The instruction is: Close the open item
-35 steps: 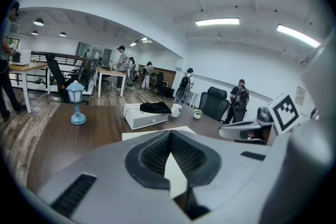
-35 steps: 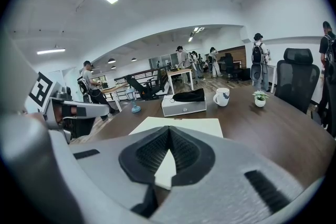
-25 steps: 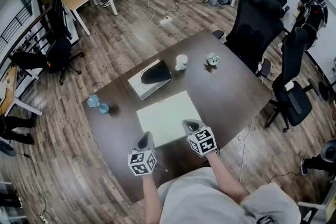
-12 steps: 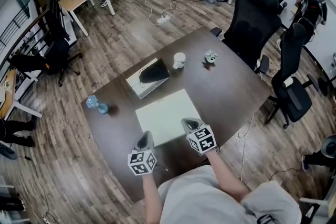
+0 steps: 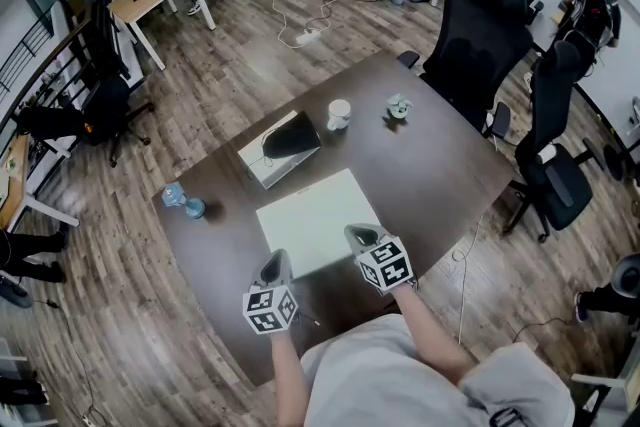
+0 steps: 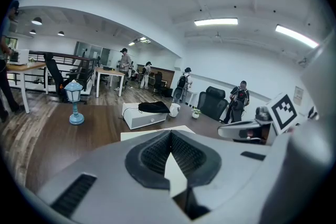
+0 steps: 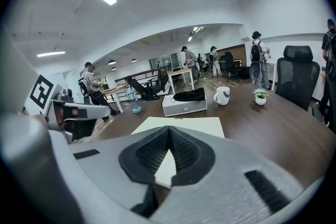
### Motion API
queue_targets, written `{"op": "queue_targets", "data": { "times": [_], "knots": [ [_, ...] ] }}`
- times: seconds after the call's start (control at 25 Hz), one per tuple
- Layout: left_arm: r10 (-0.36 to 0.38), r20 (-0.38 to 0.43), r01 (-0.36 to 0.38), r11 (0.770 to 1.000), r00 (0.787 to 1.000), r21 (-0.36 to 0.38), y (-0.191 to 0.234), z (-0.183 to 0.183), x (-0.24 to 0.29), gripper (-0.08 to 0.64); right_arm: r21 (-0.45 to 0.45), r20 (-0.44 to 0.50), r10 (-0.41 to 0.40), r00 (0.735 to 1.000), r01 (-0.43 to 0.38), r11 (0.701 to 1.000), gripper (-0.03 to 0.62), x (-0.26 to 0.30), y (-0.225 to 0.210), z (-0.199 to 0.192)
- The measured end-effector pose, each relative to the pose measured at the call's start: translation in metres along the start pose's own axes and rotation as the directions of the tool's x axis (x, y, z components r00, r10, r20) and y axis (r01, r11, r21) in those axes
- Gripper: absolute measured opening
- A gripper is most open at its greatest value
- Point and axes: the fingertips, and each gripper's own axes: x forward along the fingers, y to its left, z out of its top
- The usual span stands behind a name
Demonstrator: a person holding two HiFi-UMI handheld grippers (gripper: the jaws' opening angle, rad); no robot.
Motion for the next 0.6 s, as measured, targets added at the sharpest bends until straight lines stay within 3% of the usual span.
{"op": "queue_targets", "data": {
  "times": [0.6],
  "knots": [
    [-0.009,-0.011,0.009,1.0,1.0,0.004,-0.0017,-0.0028,0.0019,0.005,0.007,0.003,0.013,1.0,-0.013,1.0,0.005,-0.0006,0.0015,-0.0009]
  ]
}}
